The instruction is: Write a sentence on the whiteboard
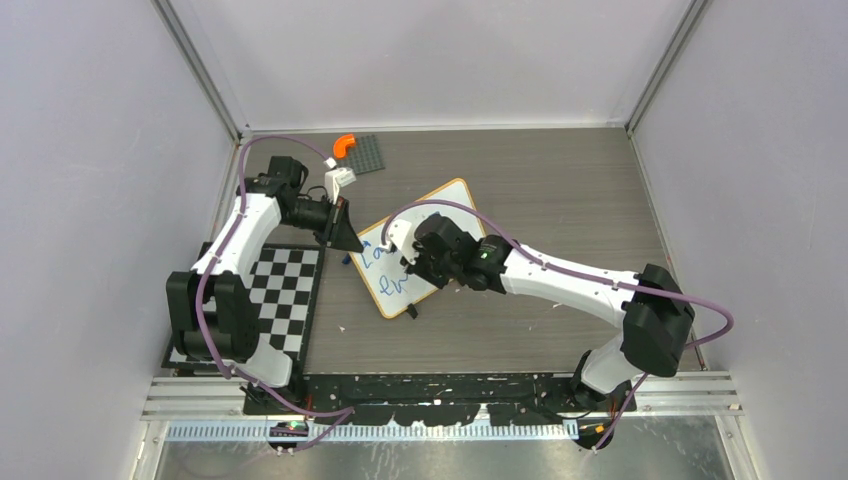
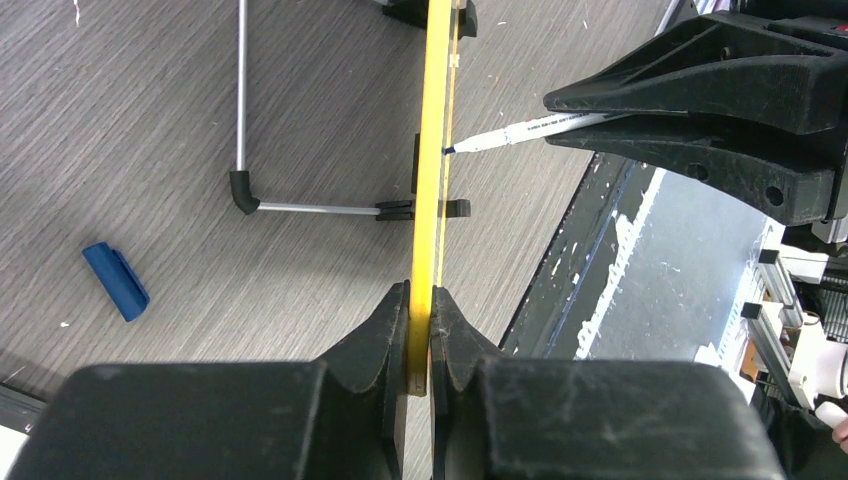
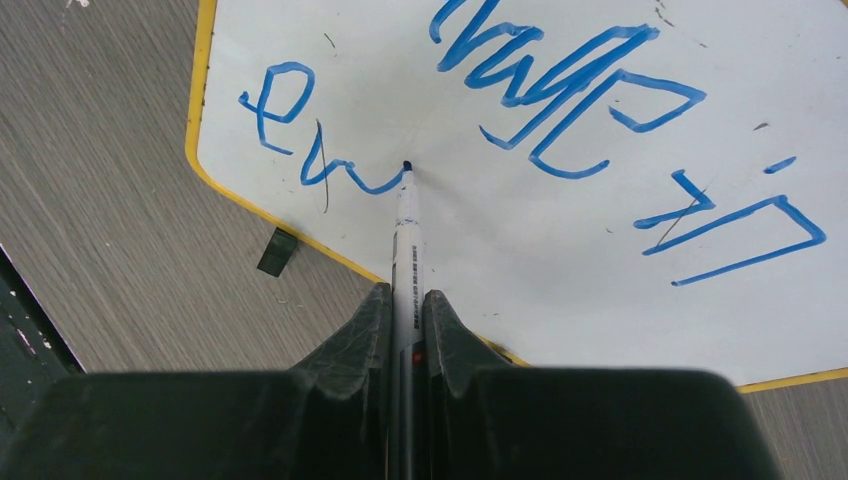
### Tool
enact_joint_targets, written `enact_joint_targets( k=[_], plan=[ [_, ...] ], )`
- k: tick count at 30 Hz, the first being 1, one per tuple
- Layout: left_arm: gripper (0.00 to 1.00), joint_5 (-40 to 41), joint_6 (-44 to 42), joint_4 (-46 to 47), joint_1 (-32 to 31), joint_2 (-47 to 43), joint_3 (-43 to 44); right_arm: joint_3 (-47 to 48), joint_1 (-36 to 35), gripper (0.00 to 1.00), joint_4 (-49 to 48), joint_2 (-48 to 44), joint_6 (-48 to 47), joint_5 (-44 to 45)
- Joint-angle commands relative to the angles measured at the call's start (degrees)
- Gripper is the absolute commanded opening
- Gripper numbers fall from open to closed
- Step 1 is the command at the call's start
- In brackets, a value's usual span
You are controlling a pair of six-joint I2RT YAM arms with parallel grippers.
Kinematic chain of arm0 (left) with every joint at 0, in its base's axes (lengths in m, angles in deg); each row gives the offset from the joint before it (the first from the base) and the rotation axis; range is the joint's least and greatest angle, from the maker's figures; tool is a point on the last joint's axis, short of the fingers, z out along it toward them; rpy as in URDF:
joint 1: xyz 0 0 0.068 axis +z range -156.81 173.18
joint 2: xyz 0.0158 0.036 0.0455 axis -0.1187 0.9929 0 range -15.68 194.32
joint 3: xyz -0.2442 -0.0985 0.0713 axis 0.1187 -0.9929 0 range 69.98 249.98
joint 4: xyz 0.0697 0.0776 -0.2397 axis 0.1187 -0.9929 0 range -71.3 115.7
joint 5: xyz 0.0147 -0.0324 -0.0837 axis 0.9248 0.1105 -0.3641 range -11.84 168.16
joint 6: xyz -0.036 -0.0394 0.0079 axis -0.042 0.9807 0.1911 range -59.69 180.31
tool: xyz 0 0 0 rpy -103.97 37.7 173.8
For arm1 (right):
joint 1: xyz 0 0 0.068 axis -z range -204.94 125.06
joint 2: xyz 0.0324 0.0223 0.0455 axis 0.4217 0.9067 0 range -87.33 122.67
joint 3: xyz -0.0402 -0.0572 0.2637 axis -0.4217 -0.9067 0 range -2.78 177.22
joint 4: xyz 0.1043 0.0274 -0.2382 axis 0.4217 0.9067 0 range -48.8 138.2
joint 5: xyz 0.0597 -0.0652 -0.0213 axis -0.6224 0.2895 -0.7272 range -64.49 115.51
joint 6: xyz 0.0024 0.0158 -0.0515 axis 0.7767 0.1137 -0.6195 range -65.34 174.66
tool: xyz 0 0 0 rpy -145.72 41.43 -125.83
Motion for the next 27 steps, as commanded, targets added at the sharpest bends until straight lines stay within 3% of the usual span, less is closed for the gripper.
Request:
enact_joint_targets(
  k=[1, 27],
  plan=[
    [0.00, 1.0, -1.1, 0.2, 0.1, -1.3, 0.1, 2.6, -0.2, 0.00, -2.3, 1.4, 0.3, 0.4],
    [0.00, 1.2, -1.2, 0.2, 0.1, -1.2, 0.2, -3.4, -1.2, 0.00, -2.6, -0.6, 0.3, 1.7]
  ],
)
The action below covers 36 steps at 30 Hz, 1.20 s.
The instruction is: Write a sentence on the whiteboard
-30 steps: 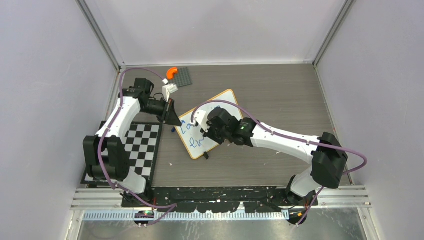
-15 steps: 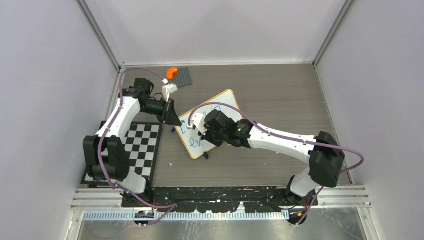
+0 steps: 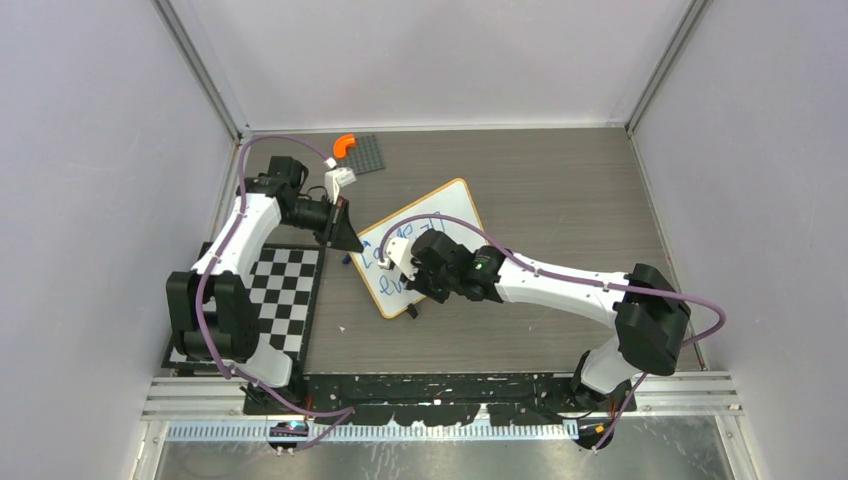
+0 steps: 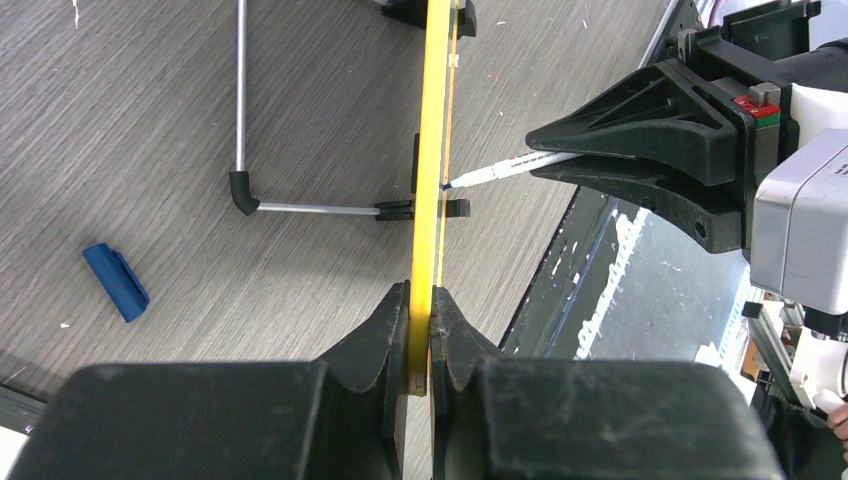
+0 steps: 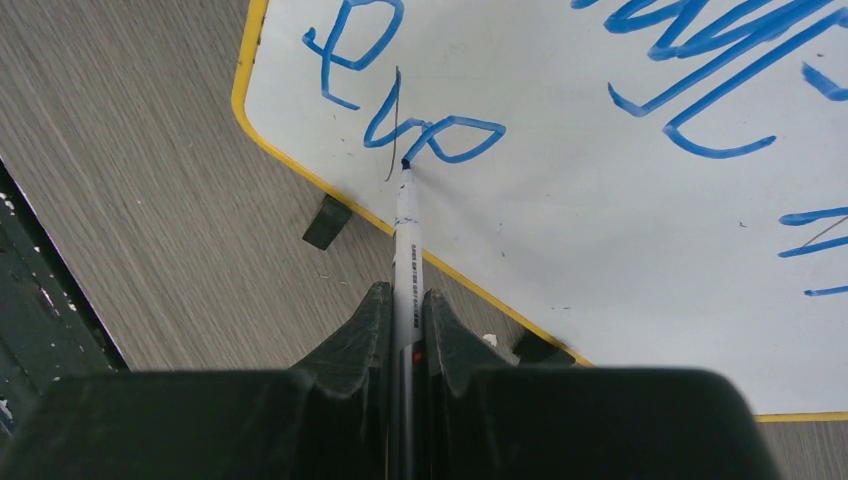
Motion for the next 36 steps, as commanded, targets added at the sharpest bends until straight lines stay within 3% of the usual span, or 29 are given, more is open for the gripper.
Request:
enact_joint_targets(
  k=[1, 11, 23, 36],
  plan=[
    [0.00, 1.2, -1.1, 0.2, 0.1, -1.2, 0.2, 0.4, 1.3, 0.00, -2.1, -1.8, -0.7, 3.4],
    [0.00, 0.8, -0.8, -0.1, 0.1, -1.2, 0.6, 4.1, 2.2, 0.00, 1.4, -3.3, -1.4, 2.1],
    [0.00, 0.9, -0.7, 0.0, 0.1, -0.8, 0.8, 4.8, 2.2, 0.00, -1.2, -2.2, -2.6, 4.4],
    [0.00, 1.0, -0.8, 0.2, 0.1, -1.0, 0.4, 0.4, 3.1, 0.00, -1.5, -2.6, -2.0, 4.8]
  ],
)
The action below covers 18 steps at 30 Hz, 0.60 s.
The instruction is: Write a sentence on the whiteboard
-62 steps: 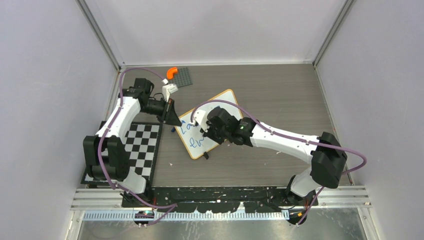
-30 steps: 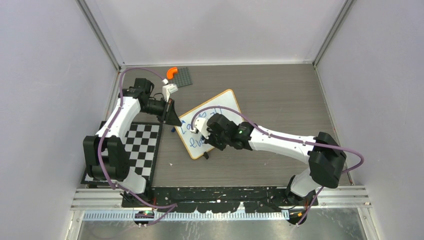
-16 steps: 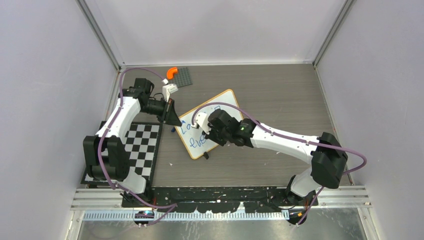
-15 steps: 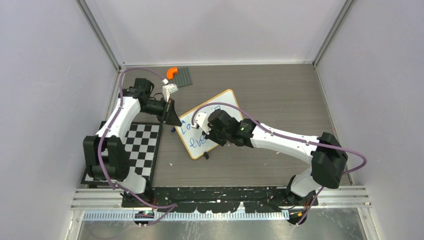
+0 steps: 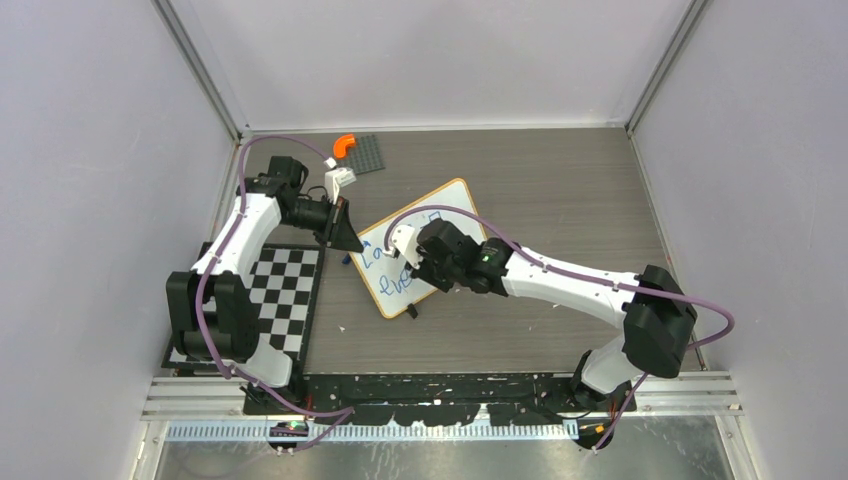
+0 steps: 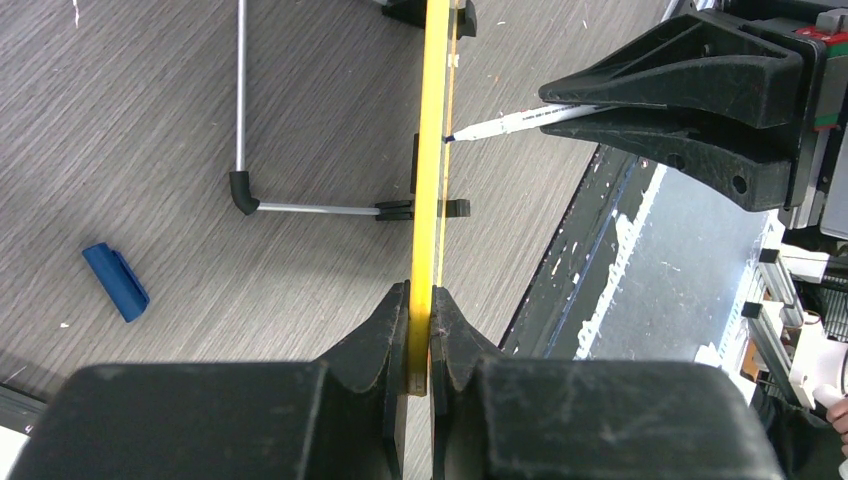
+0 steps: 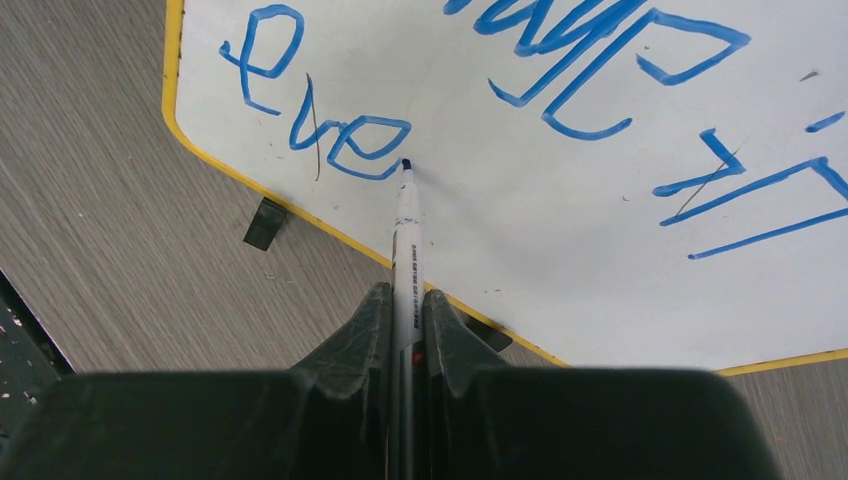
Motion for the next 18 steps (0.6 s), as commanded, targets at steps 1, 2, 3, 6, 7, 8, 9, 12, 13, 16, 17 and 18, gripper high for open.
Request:
enact_joint_targets(
  k=[1, 2, 3, 6, 7, 8, 9, 12, 13, 16, 17, 18],
  plan=[
    [0.00, 1.0, -0.8, 0.2, 0.1, -1.0, 0.4, -2.0, 0.9, 0.00, -3.0, -1.4, 0.0, 1.9],
    [0.00, 0.9, -0.8, 0.3, 0.0, -1.0, 0.4, -2.5, 0.9, 0.00, -2.9, -1.4, 0.2, 1.6],
    [0.00, 1.0, -0.7, 0.2, 0.0, -1.0, 0.4, -2.8, 0.8, 0.00, -2.7, -1.5, 0.5, 1.4],
    [0.00, 1.0, -0.7, 0.2, 0.1, -1.0, 0.3, -3.3, 0.8, 0.00, -2.7, -1.2, 1.3, 0.5],
    [0.00, 1.0, -0.8, 0.3, 0.1, -1.1, 0.4, -3.3, 0.7, 0.00, -2.7, -1.1, 1.4, 0.4],
    [0.00, 1.0, -0.8, 0.2, 0.1, -1.2, 0.4, -3.3, 0.7, 0.00, -2.6, -1.1, 1.4, 0.1],
    [0.00, 1.1, -0.7, 0.3, 0.1, -1.1, 0.3, -3.3, 0.6, 0.00, -2.6, -1.0, 1.3, 0.0],
    [0.00, 1.2, -0.7, 0.2, 0.0, -1.2, 0.4, -2.5, 0.4, 0.00, -2.2, -1.4, 1.3, -0.6],
    [0.00, 1.2, -0.7, 0.2, 0.1, -1.2, 0.4, -2.2, 0.3, 0.00, -2.2, -1.5, 1.3, -0.6],
    [0.00, 1.1, -0.6, 0.2, 0.1, -1.1, 0.5, -0.8, 0.4, 0.00, -2.4, -1.5, 0.8, 0.9],
    [0.00, 1.2, -0.6, 0.2, 0.1, -1.1, 0.5, -0.3, 0.7, 0.00, -2.5, -1.5, 0.8, 1.0],
    [0.00, 1.2, -0.7, 0.2, 0.1, -1.2, 0.5, 0.2, 1.1, 0.00, -2.4, -1.6, 0.9, 0.8]
  ],
)
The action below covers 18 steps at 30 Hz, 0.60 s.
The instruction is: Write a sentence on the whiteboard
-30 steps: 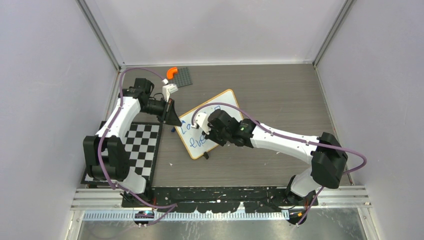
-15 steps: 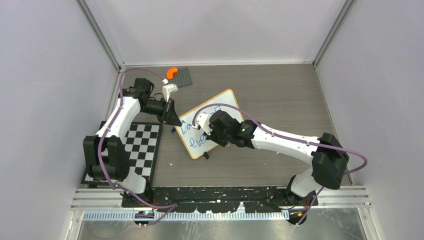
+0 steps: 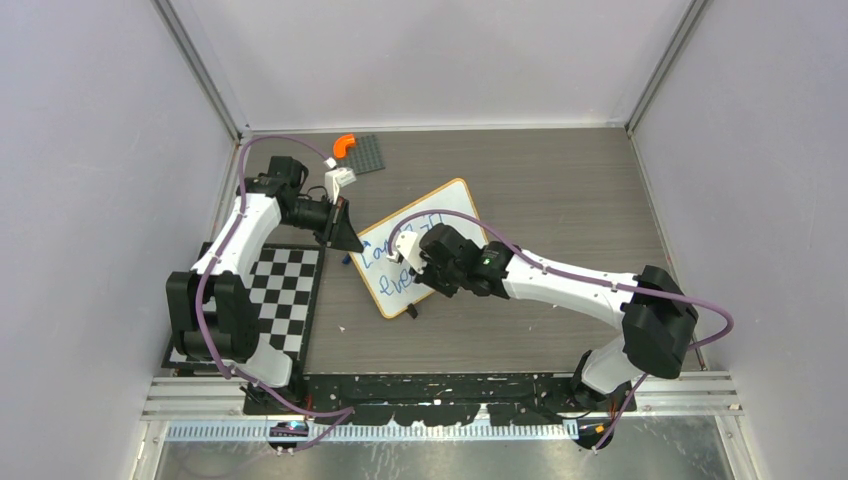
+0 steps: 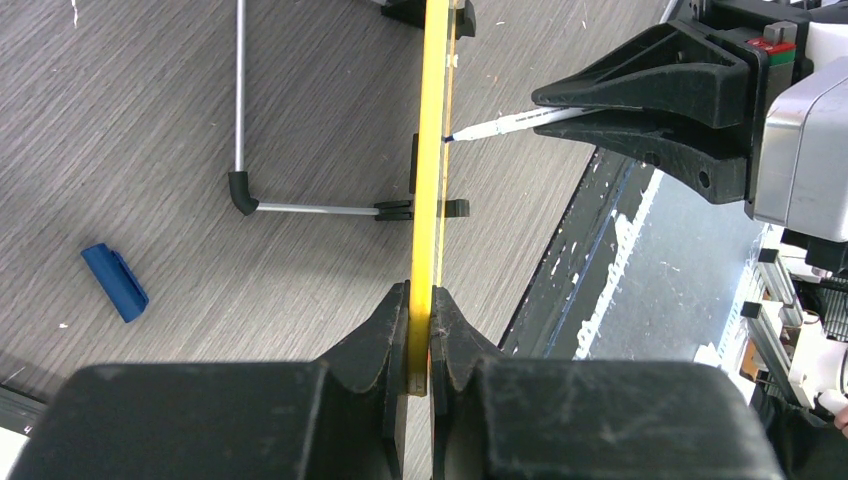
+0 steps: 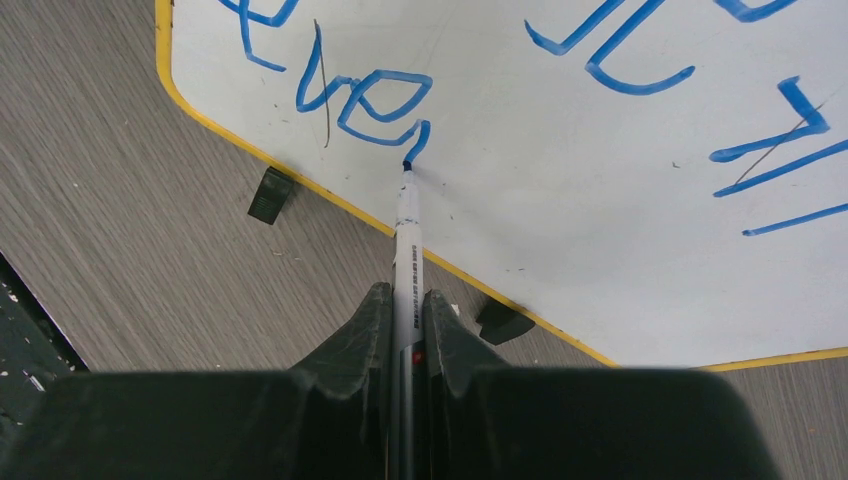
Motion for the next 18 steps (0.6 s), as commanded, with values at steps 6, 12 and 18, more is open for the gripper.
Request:
enact_joint_targets(
  k=[6, 12, 18],
  plan=[
    [0.00, 1.3, -0.8, 0.1, 0.1, -1.3, 0.5, 4.8, 2.7, 0.00, -2.2, -1.0, 0.6, 0.7],
    [0.00, 1.3, -0.8, 0.2, 0.1, -1.3, 0.4, 4.4, 2.9, 0.00, -1.7, -1.1, 0.6, 0.4],
    [0.00, 0.9, -0.6, 0.2, 0.1, -1.3, 0.7, 3.5, 2.8, 0.00, -0.4, -2.8, 0.4, 0.0]
  ],
)
